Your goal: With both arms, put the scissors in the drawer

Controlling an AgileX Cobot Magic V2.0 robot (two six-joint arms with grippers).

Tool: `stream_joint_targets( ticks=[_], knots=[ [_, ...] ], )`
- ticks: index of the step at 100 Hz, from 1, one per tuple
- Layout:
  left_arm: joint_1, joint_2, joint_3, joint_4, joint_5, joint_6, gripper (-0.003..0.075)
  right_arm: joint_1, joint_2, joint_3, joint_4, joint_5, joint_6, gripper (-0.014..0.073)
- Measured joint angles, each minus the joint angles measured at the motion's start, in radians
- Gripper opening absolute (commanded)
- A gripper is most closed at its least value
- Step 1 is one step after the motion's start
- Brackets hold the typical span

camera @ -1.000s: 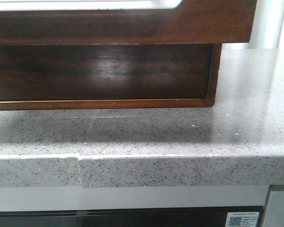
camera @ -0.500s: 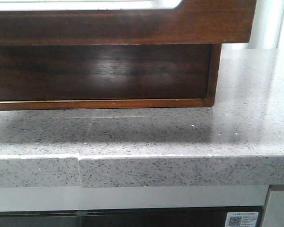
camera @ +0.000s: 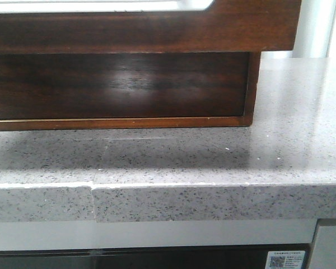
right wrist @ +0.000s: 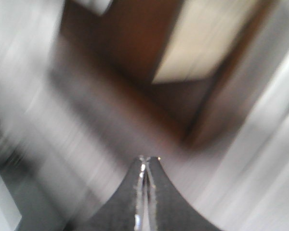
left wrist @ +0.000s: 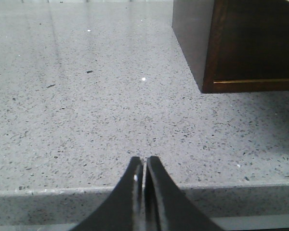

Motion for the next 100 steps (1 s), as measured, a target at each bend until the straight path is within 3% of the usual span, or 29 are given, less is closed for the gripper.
stream_joint_targets(
  ticks=[16, 39, 62, 77, 100],
  knots=[
    [0.0, 0.0, 0.0, 0.0, 0.0, 0.0, -0.0022, -0.127, -0.028, 0.0, 0.0, -0.157, 0.01, -0.0048],
    [0.0, 0.0, 0.0, 0.0, 0.0, 0.0, -0.0022, -0.289, -0.122, 0.0, -0.045, -0.149, 0.208, -0.0048],
    [0.0, 0.0, 0.0, 0.0, 0.0, 0.0, -0.0022, -0.478, -0.169, 0.0, -0.183, 0.015, 0.495, -0.0048],
    [0.0, 0.0, 0.0, 0.0, 0.0, 0.0, -0.0022, -0.559, -0.169, 0.0, -0.19, 0.147, 0.53, -0.0048],
    [0.0, 0.0, 0.0, 0.0, 0.0, 0.0, -0.0022, -0.578, -0.169, 0.0, -0.163, 0.418, 0.515, -0.0048]
  ],
)
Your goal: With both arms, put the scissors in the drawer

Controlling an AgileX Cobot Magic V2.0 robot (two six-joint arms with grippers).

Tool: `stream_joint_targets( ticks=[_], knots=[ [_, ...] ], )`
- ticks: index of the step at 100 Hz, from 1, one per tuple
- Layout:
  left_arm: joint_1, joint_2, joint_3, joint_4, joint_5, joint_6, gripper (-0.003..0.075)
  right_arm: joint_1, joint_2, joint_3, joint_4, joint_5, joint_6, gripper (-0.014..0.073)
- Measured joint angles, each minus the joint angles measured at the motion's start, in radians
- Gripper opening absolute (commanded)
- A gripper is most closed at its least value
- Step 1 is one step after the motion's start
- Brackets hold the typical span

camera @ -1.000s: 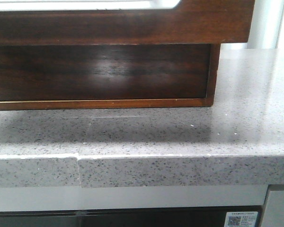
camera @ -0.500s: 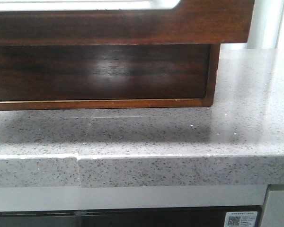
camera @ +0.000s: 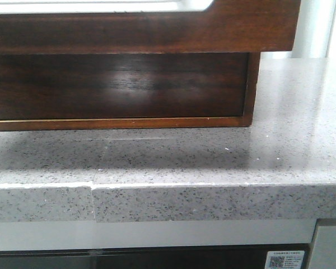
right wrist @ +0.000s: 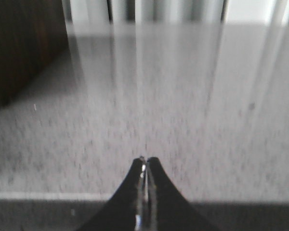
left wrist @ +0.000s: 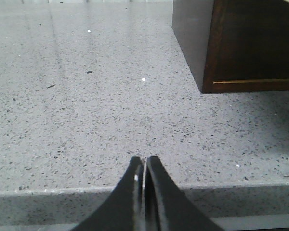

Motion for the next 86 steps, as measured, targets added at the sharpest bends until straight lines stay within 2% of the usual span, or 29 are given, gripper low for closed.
stream_joint_targets(
  ticks=[12, 21, 37, 86],
  knots=[
    [0.0, 0.0, 0.0, -0.002, 0.0, 0.0, -0.0022, -0.012, -0.002, 0.0, 0.113, 0.072, -0.13, -0.0048],
    [0.0, 0.0, 0.0, -0.002, 0.0, 0.0, -0.0022, -0.039, -0.002, -0.002, 0.149, 0.081, -0.174, -0.0048],
    [0.0, 0.0, 0.0, -0.002, 0.0, 0.0, -0.0022, -0.094, -0.002, -0.002, 0.159, 0.082, -0.187, -0.0048],
    [0.0, 0.0, 0.0, -0.002, 0.0, 0.0, -0.0022, -0.096, -0.002, -0.002, 0.162, 0.083, -0.19, -0.0048]
  ],
)
